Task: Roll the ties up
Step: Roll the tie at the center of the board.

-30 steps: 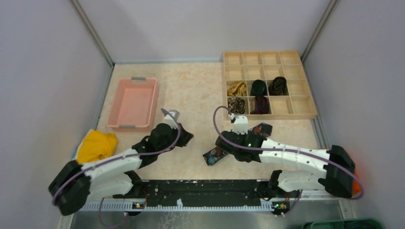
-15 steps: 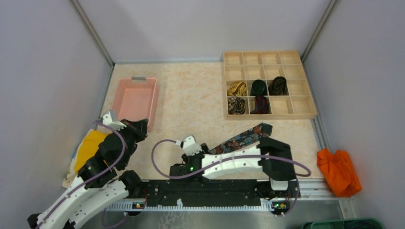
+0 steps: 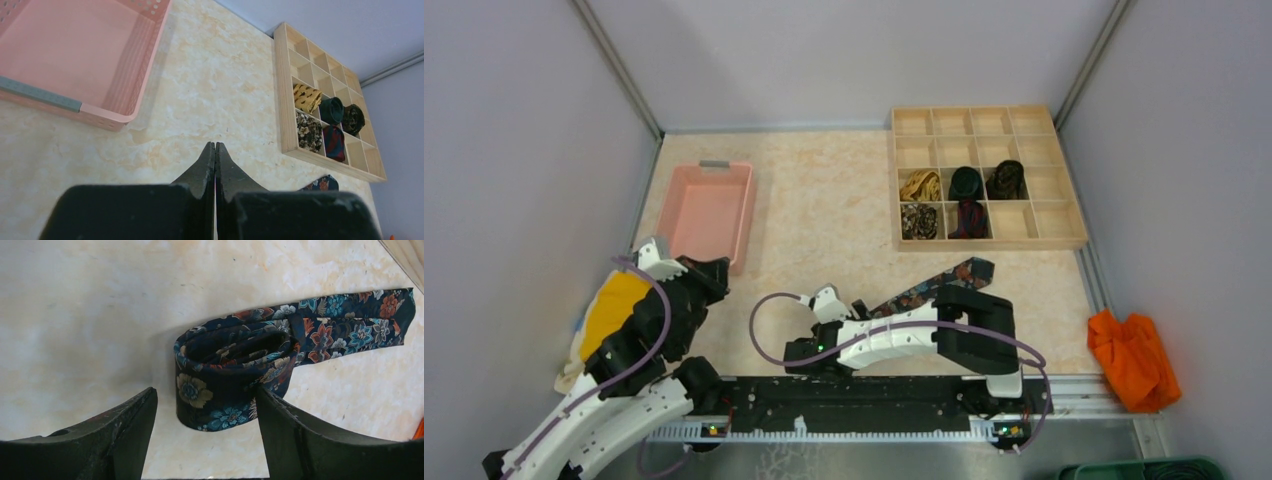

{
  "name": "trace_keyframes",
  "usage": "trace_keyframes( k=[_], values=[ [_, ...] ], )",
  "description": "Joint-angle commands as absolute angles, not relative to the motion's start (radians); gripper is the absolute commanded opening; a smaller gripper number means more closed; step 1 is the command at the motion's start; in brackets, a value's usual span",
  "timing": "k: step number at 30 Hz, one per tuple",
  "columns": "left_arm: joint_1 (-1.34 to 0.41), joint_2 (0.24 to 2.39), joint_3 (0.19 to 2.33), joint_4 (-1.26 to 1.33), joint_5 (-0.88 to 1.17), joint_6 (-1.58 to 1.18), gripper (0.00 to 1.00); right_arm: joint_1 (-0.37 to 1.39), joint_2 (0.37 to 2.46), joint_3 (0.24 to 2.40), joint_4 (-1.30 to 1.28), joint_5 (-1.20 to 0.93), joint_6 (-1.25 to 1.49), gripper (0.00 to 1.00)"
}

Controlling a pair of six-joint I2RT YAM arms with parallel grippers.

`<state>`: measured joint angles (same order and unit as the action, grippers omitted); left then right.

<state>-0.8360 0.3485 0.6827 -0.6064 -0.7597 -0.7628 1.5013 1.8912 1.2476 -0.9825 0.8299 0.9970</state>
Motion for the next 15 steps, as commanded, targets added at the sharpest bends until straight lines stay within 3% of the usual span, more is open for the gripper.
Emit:
trace_keyframes(
  k=[1, 11, 15],
  values=[
    [-0.841, 0.34, 0.657, -0.592, -0.76, -0.737, 0.0, 1.455, 1.85, 1.187, -0.895, 0.81, 0.967, 0.72],
    [-0.841, 0.351, 0.641, -0.528, -0.724, -0.694, 0.0, 1.413, 1.858, 1.147, -0.908, 0.847, 1.001, 0.68],
    [-0.842, 0.351, 0.629, -0.499, -0.706, -0.681, 0.0, 1.38, 1.854, 1.122, -0.889, 0.831, 1.0, 0.5]
  ],
)
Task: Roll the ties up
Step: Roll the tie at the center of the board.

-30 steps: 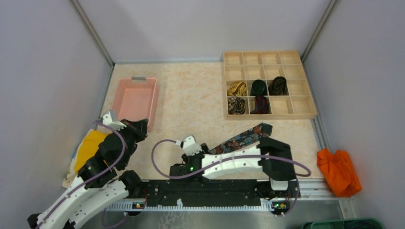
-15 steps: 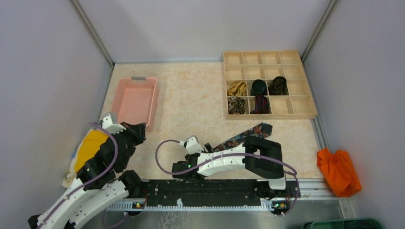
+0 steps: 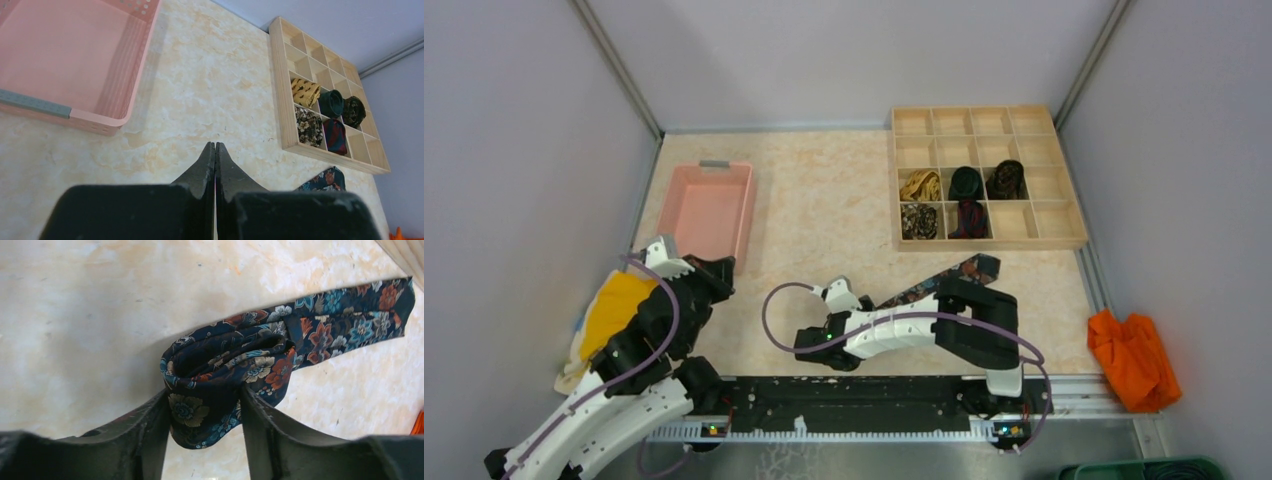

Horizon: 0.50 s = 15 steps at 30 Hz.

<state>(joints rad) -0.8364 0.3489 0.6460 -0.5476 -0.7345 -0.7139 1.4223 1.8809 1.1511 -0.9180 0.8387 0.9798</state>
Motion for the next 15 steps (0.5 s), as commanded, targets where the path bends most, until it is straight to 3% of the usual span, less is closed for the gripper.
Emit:
trace_keyframes(
  k=[1, 7, 15],
  values=[
    [-0.841, 0.353, 0.628, -0.494, -0.702, -0.681, 0.0, 1.371, 1.852, 1.113, -0.874, 0.824, 0.987, 0.45],
    [-0.841, 0.366, 0.621, -0.48, -0.696, -0.679, 0.0, 1.345, 1.8, 1.066, -0.787, 0.811, 0.927, 0.3],
    [-0.841, 0.355, 0.638, -0.49, -0.692, -0.668, 0.0, 1.339, 1.642, 1.001, -0.482, 0.578, 0.722, 0.26]
  ],
)
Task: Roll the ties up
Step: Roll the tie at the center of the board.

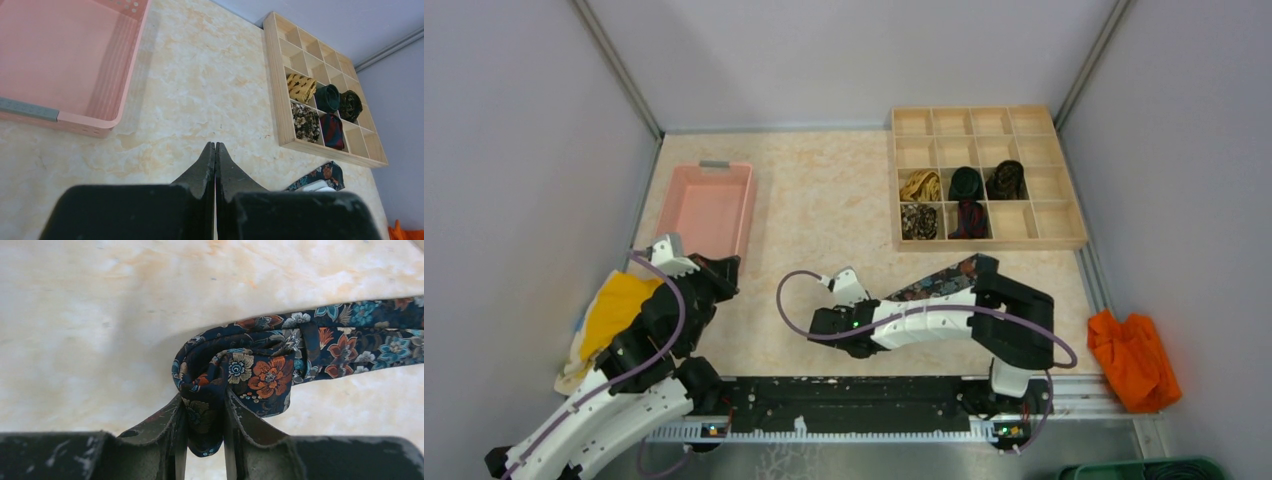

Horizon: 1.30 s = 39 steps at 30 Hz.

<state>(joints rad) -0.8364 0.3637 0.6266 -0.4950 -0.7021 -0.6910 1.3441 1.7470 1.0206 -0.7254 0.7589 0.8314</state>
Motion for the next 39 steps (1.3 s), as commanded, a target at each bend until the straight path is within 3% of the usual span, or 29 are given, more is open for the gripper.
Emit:
trace_keyframes(
  k=[1, 13, 23, 39],
  values=[
    [-0.841, 0.354, 0.645, -0.492, -0.693, -0.665, 0.0, 1.34, 1.624, 0.998, -0.445, 0.523, 0.703, 0.26],
    [-0.842, 0.375, 0.683, -0.467, -0.636, -0.626, 0.0, 1.233, 1.611, 0.94, -0.073, -0.102, 0.734, 0.26],
    [-0.841, 0.432, 0.689, -0.418, -0.618, -0.605, 0.0, 1.061, 1.642, 0.8, 0.236, -0.466, 0.775, 0.26],
    [-0.841, 0.573, 0.682, -0.278, -0.574, -0.576, 0.0, 0.788, 1.689, 0.724, 0.246, -0.692, 0.697, 0.26]
  ],
)
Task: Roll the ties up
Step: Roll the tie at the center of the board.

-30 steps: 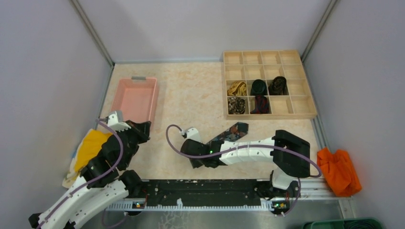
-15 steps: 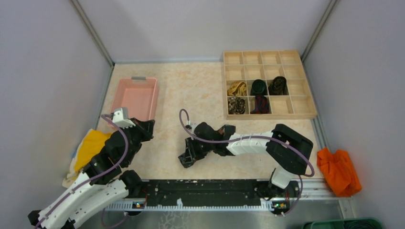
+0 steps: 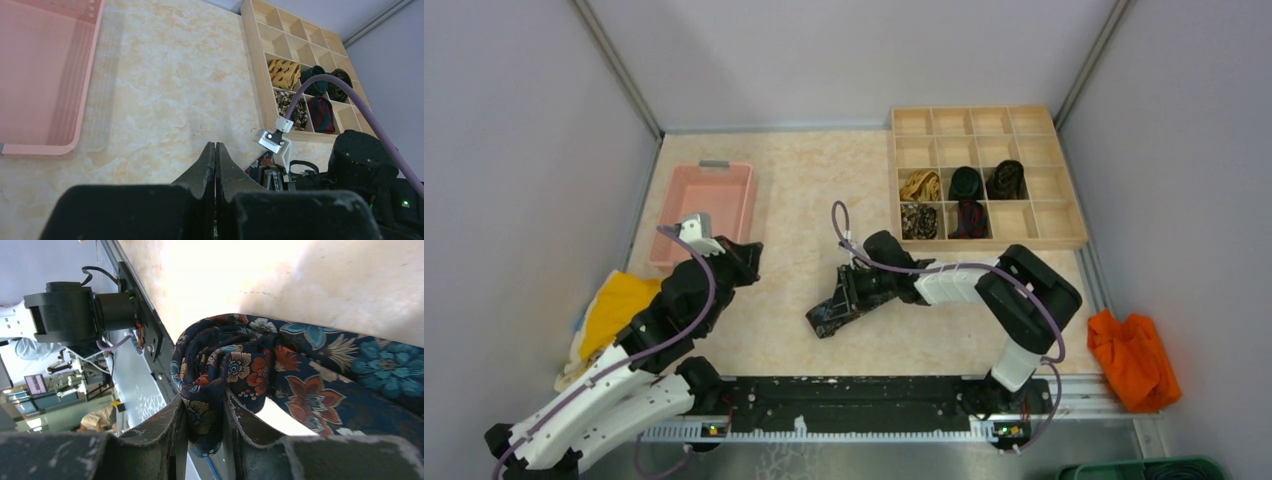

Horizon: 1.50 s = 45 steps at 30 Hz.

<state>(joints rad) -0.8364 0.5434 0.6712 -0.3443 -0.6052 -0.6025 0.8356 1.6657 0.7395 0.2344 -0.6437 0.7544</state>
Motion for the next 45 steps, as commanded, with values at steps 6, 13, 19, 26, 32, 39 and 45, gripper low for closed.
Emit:
trace_keyframes(
  k=[6, 13, 19, 26, 32, 39, 45],
  values=[
    [-0.841, 0.642, 0.683, -0.219, -0.53, -0.559, 0.0, 0.747, 1.691, 0.734, 0.175, -0.65, 0.634, 0.29],
    [-0.841, 0.721, 0.679, -0.158, -0.48, -0.536, 0.0, 0.746, 1.652, 0.804, 0.005, -0.531, 0.522, 0.43],
    [-0.841, 0.817, 0.668, -0.097, -0.447, -0.535, 0.0, 0.746, 1.617, 0.855, -0.158, -0.398, 0.453, 0.45],
    [-0.84, 0.964, 0.594, 0.075, -0.43, -0.561, 0.0, 0.747, 1.621, 0.876, -0.217, -0.254, 0.412, 0.48],
    [-0.806, 1.112, 0.603, 0.122, -0.383, -0.574, 0.0, 0.771, 1.503, 0.847, -0.181, -0.22, 0.419, 0.48],
    [-0.701, 1.307, 0.628, 0.254, -0.23, -0.525, 0.0, 0.873, 1.198, 0.763, -0.251, -0.099, 0.518, 0.48],
    [-0.676, 1.523, 0.702, 0.364, -0.104, -0.463, 0.0, 0.962, 1.082, 0.595, -0.168, -0.088, 0.676, 0.24]
  ],
)
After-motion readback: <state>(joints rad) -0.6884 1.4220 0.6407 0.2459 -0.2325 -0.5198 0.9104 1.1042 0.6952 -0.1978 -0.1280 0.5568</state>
